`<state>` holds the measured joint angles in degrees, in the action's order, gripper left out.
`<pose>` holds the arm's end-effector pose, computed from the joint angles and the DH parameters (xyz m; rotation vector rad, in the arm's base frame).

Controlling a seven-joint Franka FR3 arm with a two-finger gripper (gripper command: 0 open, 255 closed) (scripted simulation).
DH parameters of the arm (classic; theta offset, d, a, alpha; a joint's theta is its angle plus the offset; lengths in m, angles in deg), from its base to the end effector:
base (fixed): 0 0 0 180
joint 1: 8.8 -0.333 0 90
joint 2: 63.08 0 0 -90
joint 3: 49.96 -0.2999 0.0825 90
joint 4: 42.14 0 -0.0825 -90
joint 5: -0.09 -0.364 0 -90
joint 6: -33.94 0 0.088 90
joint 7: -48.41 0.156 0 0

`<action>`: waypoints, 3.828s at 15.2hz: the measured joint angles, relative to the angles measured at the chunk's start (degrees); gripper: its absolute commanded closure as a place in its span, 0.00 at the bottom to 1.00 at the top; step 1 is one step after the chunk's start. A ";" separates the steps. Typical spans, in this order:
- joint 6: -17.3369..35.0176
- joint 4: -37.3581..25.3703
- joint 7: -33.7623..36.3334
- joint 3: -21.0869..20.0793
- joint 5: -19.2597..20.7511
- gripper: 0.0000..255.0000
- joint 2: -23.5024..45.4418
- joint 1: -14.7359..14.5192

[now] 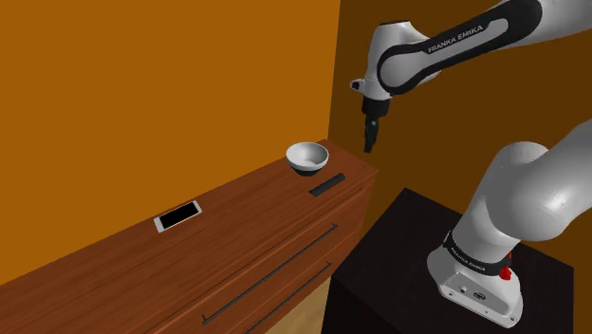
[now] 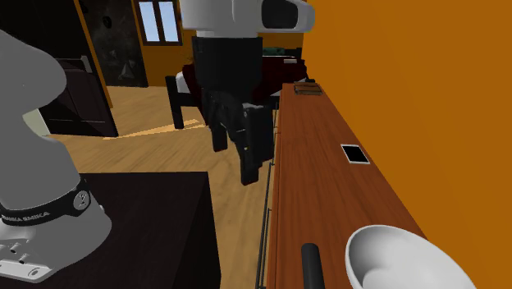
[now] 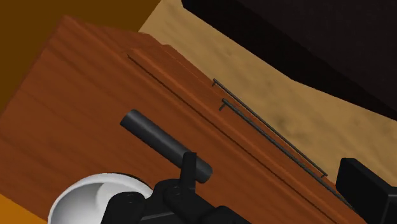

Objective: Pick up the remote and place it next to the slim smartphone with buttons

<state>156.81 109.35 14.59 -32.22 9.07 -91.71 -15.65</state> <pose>0.3615 -0.0710 0.3430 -3.0157 -0.8081 0.0109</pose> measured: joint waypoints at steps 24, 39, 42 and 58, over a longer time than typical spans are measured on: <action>41.73 -16.39 -65.71 -5.71 -28.26 0.00 52.57 0.55; 44.58 -18.41 -67.29 -8.84 -29.72 1.00 59.45 2.84; 44.53 -18.42 -67.31 -8.85 -29.71 1.00 59.45 2.86; 38.19 -15.90 -63.54 -3.32 -25.28 1.00 50.72 -1.80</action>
<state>195.00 93.45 -48.95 -35.54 -16.21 -40.99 -17.45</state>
